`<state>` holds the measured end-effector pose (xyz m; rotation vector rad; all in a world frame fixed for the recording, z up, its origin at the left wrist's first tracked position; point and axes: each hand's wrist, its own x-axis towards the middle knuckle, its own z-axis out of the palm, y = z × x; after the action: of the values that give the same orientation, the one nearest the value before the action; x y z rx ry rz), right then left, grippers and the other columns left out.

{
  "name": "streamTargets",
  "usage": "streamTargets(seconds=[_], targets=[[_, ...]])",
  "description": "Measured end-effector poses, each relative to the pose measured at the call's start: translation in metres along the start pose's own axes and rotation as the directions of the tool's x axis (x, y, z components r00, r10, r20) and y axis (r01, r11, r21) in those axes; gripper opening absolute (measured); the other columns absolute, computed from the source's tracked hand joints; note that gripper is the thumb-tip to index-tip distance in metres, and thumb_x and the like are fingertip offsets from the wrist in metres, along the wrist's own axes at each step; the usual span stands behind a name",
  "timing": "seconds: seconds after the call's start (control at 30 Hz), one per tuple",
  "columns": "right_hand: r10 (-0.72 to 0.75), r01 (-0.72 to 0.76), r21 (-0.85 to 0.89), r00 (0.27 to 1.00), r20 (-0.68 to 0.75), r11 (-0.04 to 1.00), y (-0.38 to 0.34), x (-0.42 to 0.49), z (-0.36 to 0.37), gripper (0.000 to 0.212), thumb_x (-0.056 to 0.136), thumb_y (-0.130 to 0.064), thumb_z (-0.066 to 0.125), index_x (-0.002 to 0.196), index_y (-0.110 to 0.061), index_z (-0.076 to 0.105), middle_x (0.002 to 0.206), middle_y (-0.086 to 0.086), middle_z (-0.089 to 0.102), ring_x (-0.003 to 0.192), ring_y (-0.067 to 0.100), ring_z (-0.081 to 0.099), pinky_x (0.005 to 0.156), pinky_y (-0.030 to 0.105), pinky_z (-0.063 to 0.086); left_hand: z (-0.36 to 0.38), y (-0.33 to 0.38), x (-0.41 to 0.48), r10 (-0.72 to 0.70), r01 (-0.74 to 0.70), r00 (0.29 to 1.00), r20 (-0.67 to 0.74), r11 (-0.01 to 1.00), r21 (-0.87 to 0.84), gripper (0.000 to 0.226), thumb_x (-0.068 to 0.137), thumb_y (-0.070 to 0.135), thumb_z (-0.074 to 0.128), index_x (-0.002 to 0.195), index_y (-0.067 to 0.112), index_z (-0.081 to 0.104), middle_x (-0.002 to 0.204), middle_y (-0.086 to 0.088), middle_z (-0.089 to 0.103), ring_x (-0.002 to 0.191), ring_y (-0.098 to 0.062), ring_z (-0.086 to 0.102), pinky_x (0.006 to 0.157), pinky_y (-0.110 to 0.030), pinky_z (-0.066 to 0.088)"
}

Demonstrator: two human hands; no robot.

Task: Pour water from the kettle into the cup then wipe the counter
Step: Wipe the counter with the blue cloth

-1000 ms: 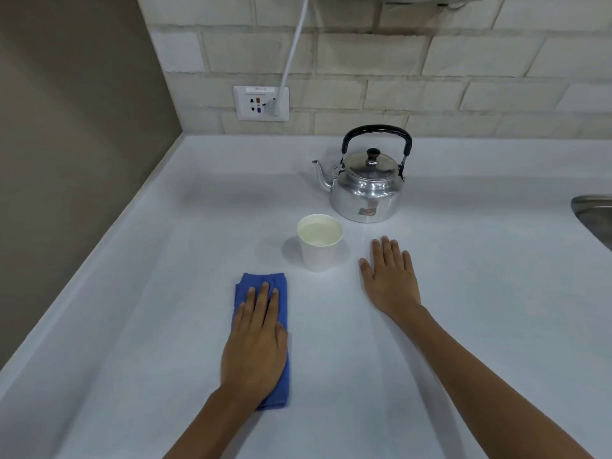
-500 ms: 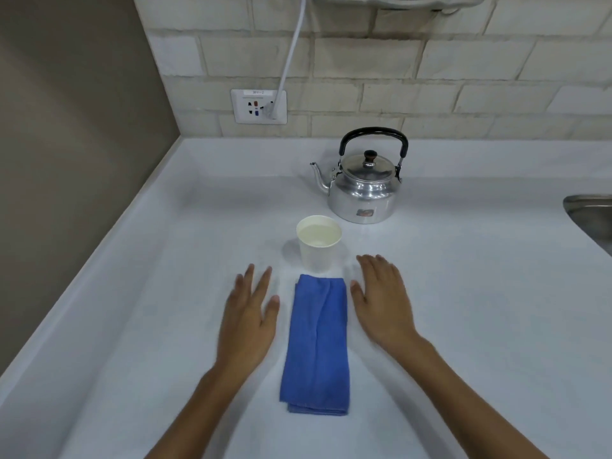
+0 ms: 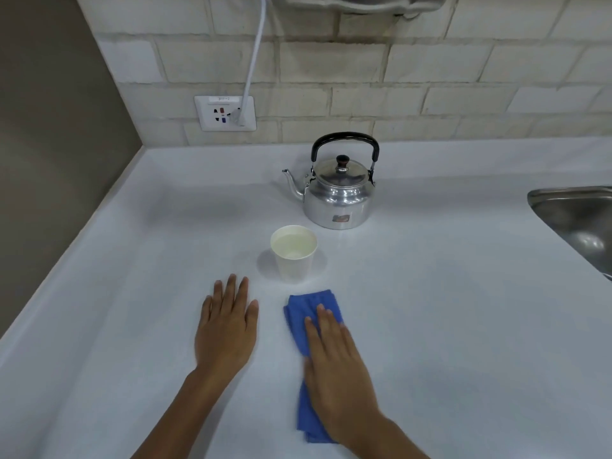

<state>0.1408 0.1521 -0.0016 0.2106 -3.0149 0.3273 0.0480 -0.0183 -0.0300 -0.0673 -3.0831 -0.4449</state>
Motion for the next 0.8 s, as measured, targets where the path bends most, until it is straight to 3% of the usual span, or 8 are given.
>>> streamTargets(seconds=[0.13,0.23,0.33,0.47,0.53,0.6,0.73,0.8], targets=[[0.063,-0.063,0.045,0.998,-0.016,0.997,0.078,0.012,-0.011,0.054,0.091,-0.027,0.021,0.128,0.005,0.044,0.139,0.027,0.039,0.127,0.043,0.04,0.109,0.035,0.02,0.0,0.002,-0.001,0.005,-0.005,1.0,-0.019,1.0,0.004,0.052,0.097,0.037,0.015,0.144,0.022,-0.004,0.156,0.0,-0.005,0.143,-0.019,-0.007,0.116,-0.034,-0.002],[0.174,-0.172,0.052,0.984,-0.035,0.984,0.111,0.046,-0.016,0.051,0.096,-0.024,0.024,0.14,0.0,0.02,0.152,0.021,0.011,0.142,0.033,0.014,0.117,0.036,0.01,0.001,0.003,-0.001,0.011,-0.011,0.999,-0.036,1.0,0.015,0.053,0.097,0.036,0.014,0.144,0.021,-0.005,0.156,-0.001,-0.005,0.143,-0.02,-0.008,0.116,-0.035,-0.002],[0.218,-0.215,0.064,0.975,-0.047,0.975,0.088,0.075,-0.005,0.053,0.096,-0.015,0.026,0.143,-0.002,0.006,0.155,0.019,-0.002,0.143,0.03,-0.001,0.118,0.038,0.0,0.002,0.003,-0.001,0.018,-0.017,0.999,-0.044,0.999,0.036,0.053,0.097,0.035,0.014,0.144,0.019,-0.005,0.156,-0.002,-0.005,0.143,-0.022,-0.008,0.117,-0.035,-0.002],[0.001,0.003,0.087,0.999,-0.037,0.996,0.05,0.053,0.013,0.055,0.094,-0.014,0.025,0.144,-0.005,0.004,0.154,0.015,-0.003,0.143,0.031,-0.001,0.115,0.036,-0.01,0.002,0.003,-0.001,0.024,-0.022,0.998,-0.056,0.999,0.035,0.053,0.097,0.035,0.014,0.144,0.019,-0.005,0.156,-0.003,-0.005,0.143,-0.021,-0.007,0.116,-0.035,-0.001],[-0.084,0.092,0.107,0.994,-0.076,0.99,0.06,0.033,0.008,0.052,0.091,-0.015,0.028,0.141,-0.002,0.023,0.151,0.016,0.019,0.139,0.034,0.018,0.116,0.035,-0.003,0.001,0.003,-0.002,0.024,-0.022,0.998,-0.054,0.999,0.038,0.053,0.097,0.035,0.015,0.143,0.02,-0.006,0.156,-0.002,-0.006,0.143,-0.021,-0.008,0.116,-0.034,-0.002],[-0.079,0.091,0.09,0.988,-0.13,0.992,0.087,0.031,0.001,0.048,0.088,-0.011,0.035,0.134,0.0,0.038,0.144,0.019,0.036,0.132,0.037,0.033,0.112,0.027,0.003,0.0,0.003,-0.002,0.023,-0.021,0.998,-0.054,0.999,0.041,0.052,0.097,0.035,0.014,0.143,0.021,-0.007,0.156,-0.001,-0.006,0.143,-0.02,-0.008,0.116,-0.034,-0.002],[0.115,-0.102,0.126,0.989,-0.095,0.987,0.131,0.067,-0.008,0.05,0.097,-0.016,0.03,0.143,-0.008,0.011,0.155,0.013,0.004,0.144,0.026,0.005,0.117,0.029,0.0,0.0,0.004,-0.003,0.015,-0.012,0.999,-0.043,0.998,0.065,0.052,0.097,0.037,0.011,0.143,0.02,-0.009,0.156,-0.002,-0.008,0.143,-0.022,-0.01,0.116,-0.035,-0.003],[0.127,-0.121,0.09,0.989,-0.072,0.989,0.13,0.09,-0.002,0.051,0.098,-0.019,0.026,0.143,-0.01,0.004,0.156,0.011,-0.001,0.144,0.024,-0.002,0.118,0.032,0.0,-0.001,0.006,-0.002,0.02,-0.016,0.999,-0.043,0.997,0.072,0.056,0.092,0.043,-0.004,0.143,0.018,-0.008,0.154,-0.002,-0.01,0.143,-0.023,-0.009,0.116,-0.036,-0.003]])
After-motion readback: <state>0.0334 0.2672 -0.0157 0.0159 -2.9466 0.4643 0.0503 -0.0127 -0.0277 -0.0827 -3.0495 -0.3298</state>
